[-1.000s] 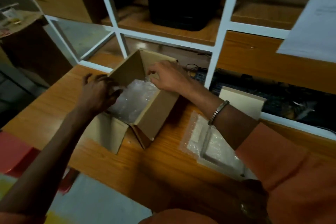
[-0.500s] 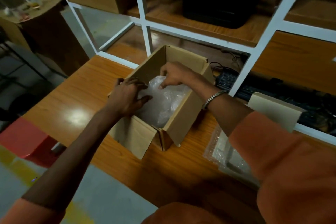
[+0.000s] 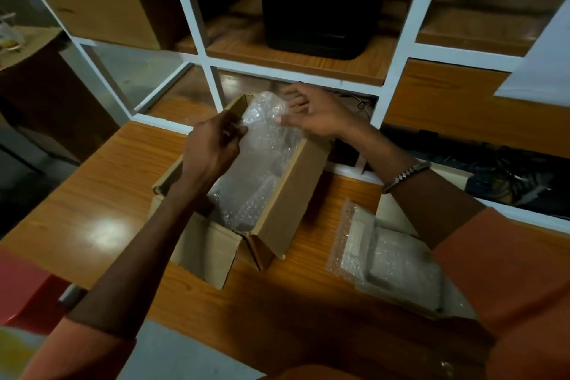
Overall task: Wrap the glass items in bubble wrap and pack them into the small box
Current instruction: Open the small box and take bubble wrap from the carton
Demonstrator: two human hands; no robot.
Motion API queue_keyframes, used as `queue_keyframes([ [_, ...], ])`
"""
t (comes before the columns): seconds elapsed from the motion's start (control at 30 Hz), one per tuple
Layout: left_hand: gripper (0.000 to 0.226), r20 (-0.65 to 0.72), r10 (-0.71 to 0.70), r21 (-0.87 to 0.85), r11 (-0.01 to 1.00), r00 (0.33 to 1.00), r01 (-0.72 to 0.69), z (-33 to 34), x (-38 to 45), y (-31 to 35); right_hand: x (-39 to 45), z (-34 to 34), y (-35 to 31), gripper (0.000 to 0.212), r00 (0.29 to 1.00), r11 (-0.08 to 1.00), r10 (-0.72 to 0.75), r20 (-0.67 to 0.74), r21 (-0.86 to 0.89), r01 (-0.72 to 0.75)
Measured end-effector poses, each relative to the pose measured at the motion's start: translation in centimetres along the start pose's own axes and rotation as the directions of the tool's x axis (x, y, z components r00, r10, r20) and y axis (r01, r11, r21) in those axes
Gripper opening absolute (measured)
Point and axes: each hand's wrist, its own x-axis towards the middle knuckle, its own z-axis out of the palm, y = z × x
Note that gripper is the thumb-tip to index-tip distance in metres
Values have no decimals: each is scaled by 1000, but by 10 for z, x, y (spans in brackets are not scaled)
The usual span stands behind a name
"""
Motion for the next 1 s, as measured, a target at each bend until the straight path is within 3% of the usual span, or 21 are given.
queue_keyframes([
  [0.1, 28, -58, -63, -15, 998, 996, 63, -4, -3, -3, -3, 16, -4, 119, 995, 984, 65, 73, -169, -51],
  [0.13, 29, -71, -82, -15, 997, 994, 81, -7, -5, -3, -3, 24, -3, 123, 996, 971, 61, 60, -237, -46],
  [0.17, 30, -73, -94, -10, 996, 993, 94, -9, -7, -4, 0, 33, 0, 112, 999, 963, 29, 19, -268, -23],
  [0.27, 32, -14, -114, 22, 993, 993, 114, -17, -12, -14, 5, 44, 4, 28, 978, 978, -107, -178, -193, 72],
  [0.3, 30, 16, -105, 47, 993, 994, 104, -20, -14, -20, 7, 43, 0, 18, 969, 981, -123, -213, -176, 86],
  [0.43, 19, 150, -88, 183, 981, 985, 60, -27, -23, -43, 15, 18, -17, 20, 957, 989, -138, -256, -86, 120],
  [0.6, 37, 271, -92, 313, 950, 958, 2, -20, -32, -53, 24, -35, -24, 16, 899, 982, 27, -437, 181, 58],
  [0.73, 74, 139, 23, 40, 999, 990, -28, -18, -19, -14, 14, -50, -18, 24, 924, 986, 5, -382, 157, 59],
  [0.87, 82, -2, 144, -203, 969, 990, -142, -17, 6, 41, -8, -63, -19, 15, 981, 997, -54, -186, 47, 64],
  [1.0, 88, 102, 375, -200, 915, 921, -350, -4, 25, 88, -45, -89, -23, 19, 999, 996, -30, 28, -87, 32],
])
